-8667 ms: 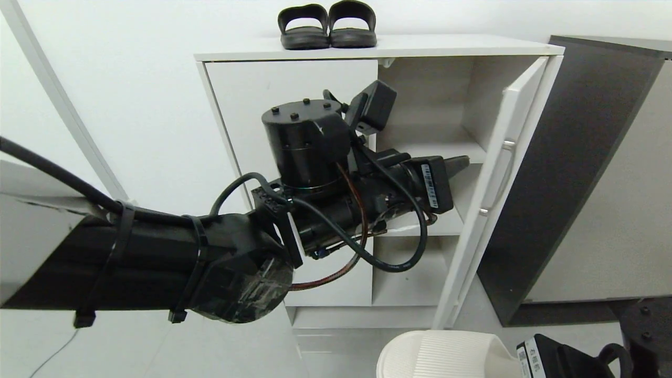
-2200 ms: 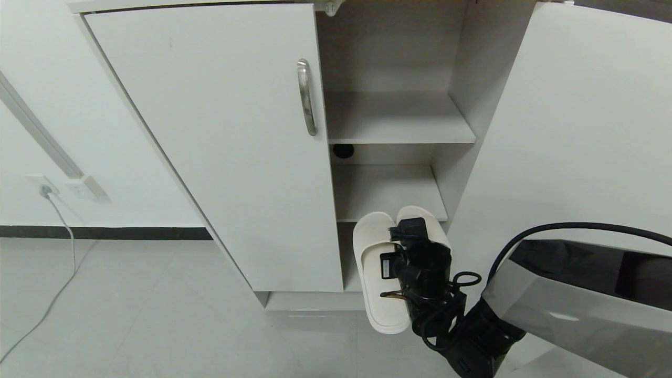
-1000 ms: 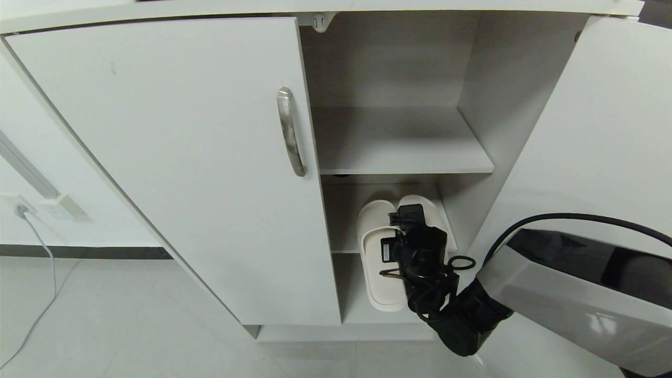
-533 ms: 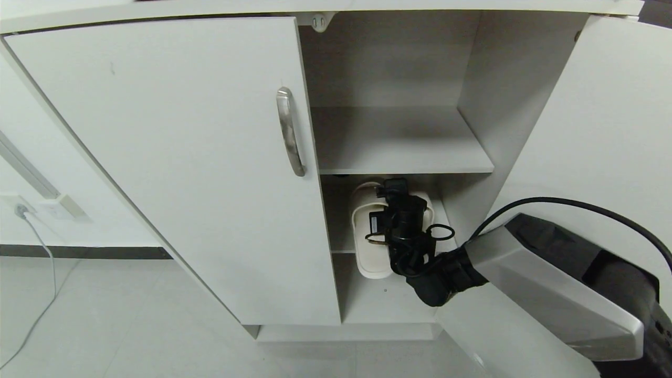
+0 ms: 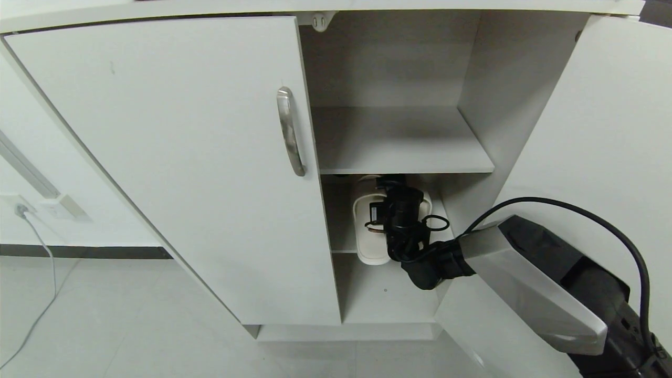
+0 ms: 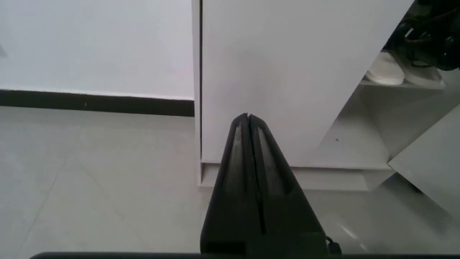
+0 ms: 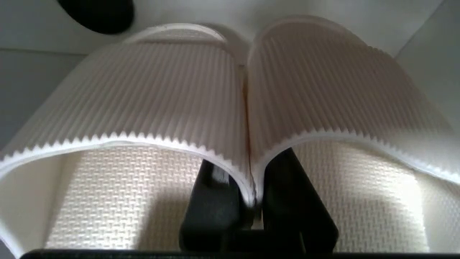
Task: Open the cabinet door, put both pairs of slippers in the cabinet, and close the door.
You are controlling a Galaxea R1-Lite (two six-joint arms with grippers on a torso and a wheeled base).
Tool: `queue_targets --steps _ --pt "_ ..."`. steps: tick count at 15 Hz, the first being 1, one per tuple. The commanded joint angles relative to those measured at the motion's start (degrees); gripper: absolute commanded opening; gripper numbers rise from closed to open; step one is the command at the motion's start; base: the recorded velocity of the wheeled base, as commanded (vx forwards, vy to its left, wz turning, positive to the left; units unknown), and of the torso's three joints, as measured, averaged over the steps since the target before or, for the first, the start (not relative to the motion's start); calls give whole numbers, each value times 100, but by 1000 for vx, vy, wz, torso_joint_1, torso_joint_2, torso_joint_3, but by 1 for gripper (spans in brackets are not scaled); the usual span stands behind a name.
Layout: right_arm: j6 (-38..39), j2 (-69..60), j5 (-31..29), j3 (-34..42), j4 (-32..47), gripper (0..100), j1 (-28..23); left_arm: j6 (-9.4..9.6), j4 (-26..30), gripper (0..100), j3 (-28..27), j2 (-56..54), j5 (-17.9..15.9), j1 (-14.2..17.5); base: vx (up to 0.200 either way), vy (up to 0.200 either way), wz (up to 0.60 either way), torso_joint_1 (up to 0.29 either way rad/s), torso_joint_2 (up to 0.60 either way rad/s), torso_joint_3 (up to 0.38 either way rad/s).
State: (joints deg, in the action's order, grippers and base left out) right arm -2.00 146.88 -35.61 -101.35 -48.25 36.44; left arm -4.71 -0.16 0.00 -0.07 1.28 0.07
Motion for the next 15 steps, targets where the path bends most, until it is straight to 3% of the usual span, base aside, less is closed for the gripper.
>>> queue_targets --steps 1,15 --pt "-2 24 -7 -7 -9 0 -5 -4 -2 0 0 7 4 1 0 0 0 0 0 0" --pt "-2 174 124 -139 70 0 -137 -4 -2 0 0 7 4 1 0 0 0 0 0 0"
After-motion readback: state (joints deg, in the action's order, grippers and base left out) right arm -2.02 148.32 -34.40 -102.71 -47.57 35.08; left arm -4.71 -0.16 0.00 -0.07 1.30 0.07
